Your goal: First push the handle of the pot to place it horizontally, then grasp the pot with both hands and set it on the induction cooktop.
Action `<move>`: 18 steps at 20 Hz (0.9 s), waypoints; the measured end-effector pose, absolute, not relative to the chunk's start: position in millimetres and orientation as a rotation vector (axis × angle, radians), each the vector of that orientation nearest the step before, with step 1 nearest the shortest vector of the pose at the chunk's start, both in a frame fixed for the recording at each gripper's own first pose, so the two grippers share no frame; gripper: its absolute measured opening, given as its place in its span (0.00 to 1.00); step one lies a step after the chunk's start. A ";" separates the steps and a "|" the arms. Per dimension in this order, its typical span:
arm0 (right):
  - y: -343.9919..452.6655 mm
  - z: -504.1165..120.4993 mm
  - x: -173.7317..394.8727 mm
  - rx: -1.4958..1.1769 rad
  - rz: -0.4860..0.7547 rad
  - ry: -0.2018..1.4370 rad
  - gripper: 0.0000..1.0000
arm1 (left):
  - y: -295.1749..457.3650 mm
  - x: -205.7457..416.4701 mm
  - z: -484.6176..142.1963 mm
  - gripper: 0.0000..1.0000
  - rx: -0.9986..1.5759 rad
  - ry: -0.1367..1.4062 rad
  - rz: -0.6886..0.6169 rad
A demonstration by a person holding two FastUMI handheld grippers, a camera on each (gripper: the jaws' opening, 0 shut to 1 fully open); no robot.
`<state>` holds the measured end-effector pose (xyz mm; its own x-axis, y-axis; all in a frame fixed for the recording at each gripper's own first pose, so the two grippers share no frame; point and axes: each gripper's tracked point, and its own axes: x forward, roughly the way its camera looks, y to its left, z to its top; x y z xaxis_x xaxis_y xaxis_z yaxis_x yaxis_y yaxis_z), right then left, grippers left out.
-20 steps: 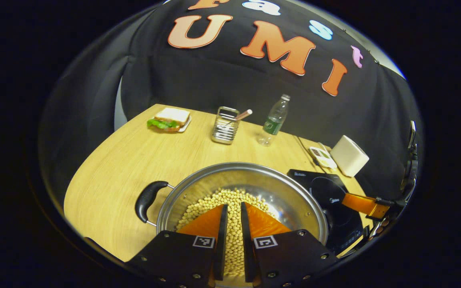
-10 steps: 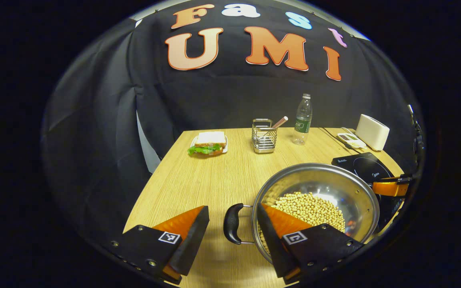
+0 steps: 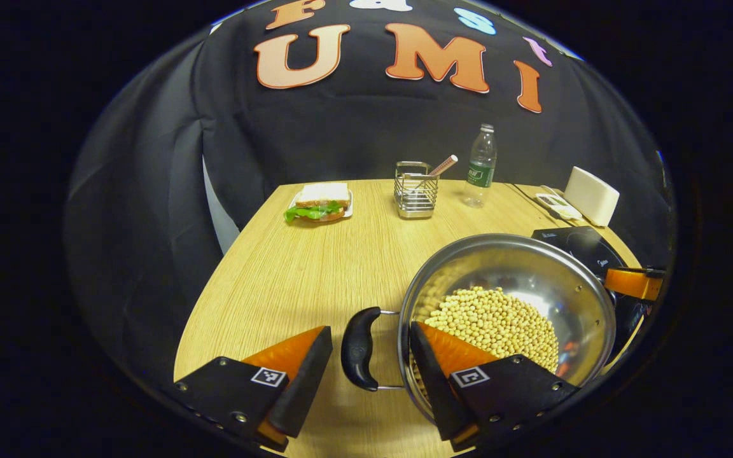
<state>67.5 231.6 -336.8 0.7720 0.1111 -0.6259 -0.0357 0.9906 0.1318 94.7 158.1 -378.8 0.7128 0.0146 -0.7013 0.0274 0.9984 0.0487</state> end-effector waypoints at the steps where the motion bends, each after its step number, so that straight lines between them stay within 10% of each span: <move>1: 242.1 -341.6 60.6 0.118 0.108 0.712 0.88 | 155.3 94.8 -379.6 0.79 0.037 0.780 -0.012; 5: 257.0 -359.1 61.6 -0.010 0.124 0.725 0.99 | 146.4 93.0 -389.4 0.78 -0.013 0.796 -0.041; 6: 253.4 -363.8 61.4 -0.047 0.104 0.733 0.77 | 146.7 92.4 -397.5 0.79 -0.025 0.819 -0.025; 7: 247.1 -362.3 62.5 -0.076 0.084 0.704 0.84 | 152.8 87.8 -405.2 0.79 -0.038 0.828 -0.005; 8: 245.9 -360.9 61.9 -0.075 0.070 0.688 0.65 | 153.3 85.6 -395.9 0.61 -0.060 0.819 0.012; 18: 225.7 -314.8 75.7 0.027 0.072 0.651 0.47 | 123.2 67.5 -349.9 0.53 -0.095 0.773 0.059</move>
